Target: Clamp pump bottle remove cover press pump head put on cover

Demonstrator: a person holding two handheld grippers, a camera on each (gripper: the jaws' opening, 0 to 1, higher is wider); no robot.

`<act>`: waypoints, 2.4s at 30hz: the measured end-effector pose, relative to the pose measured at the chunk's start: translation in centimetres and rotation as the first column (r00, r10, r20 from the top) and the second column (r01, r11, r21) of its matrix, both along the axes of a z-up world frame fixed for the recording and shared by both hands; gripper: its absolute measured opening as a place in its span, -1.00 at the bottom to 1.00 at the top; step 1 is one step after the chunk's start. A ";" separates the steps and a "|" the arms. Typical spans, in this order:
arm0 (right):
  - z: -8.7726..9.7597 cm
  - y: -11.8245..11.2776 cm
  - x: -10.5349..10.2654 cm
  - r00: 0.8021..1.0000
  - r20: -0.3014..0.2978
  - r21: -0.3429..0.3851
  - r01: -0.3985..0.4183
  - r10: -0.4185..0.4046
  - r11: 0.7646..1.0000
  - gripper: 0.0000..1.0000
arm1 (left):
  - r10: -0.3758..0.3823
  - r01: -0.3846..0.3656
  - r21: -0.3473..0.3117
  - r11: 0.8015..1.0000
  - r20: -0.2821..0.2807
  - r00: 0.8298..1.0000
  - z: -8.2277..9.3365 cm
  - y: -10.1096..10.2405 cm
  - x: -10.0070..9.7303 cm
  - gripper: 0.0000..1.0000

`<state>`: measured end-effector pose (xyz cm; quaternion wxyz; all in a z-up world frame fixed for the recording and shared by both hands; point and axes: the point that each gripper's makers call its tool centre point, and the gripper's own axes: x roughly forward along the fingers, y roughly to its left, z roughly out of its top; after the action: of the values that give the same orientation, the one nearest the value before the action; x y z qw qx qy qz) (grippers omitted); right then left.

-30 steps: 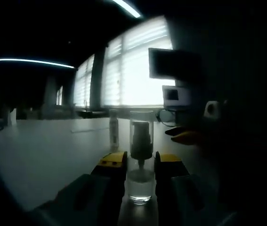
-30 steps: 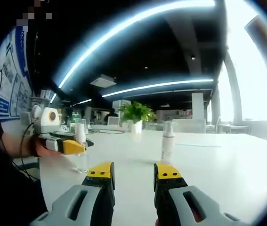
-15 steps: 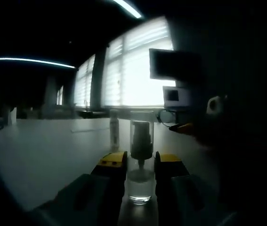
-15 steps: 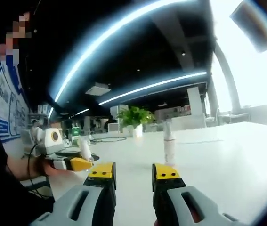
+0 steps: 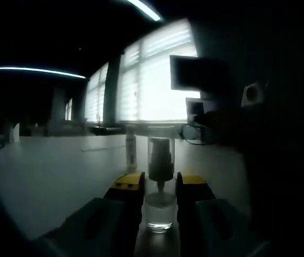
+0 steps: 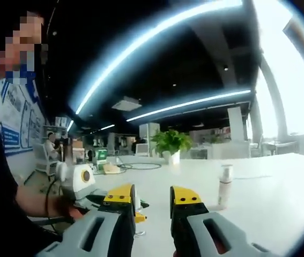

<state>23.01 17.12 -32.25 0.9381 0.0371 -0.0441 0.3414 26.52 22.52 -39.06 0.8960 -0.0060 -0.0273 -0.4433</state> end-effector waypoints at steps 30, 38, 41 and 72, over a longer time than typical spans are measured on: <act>-2.5 6.1 1.9 0.998 -0.055 -0.076 -0.031 0.027 0.997 -0.60 | 0.017 -0.017 -0.001 1.000 -0.002 1.000 0.0 0.3 0.2 -0.70; -2.3 6.9 2.1 0.999 -0.020 -0.091 -0.029 0.027 0.995 -0.67 | 0.019 -0.019 0.002 1.000 0.002 1.000 0.0 0.3 0.2 -0.70; -2.5 6.9 2.2 1.000 -0.018 -0.112 -0.016 0.014 0.994 -0.70 | 0.018 -0.018 0.002 1.000 0.003 1.000 0.0 0.3 0.2 -0.70; -0.8 6.5 2.2 0.999 0.042 -0.136 0.007 -0.001 0.991 -0.83 | 0.019 -0.019 0.014 1.000 0.013 1.000 0.0 0.2 0.1 -0.71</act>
<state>25.17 23.61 -33.08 0.9380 -0.0344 -0.0405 0.3425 26.63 22.76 -39.09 0.9000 0.0036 -0.0298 -0.4348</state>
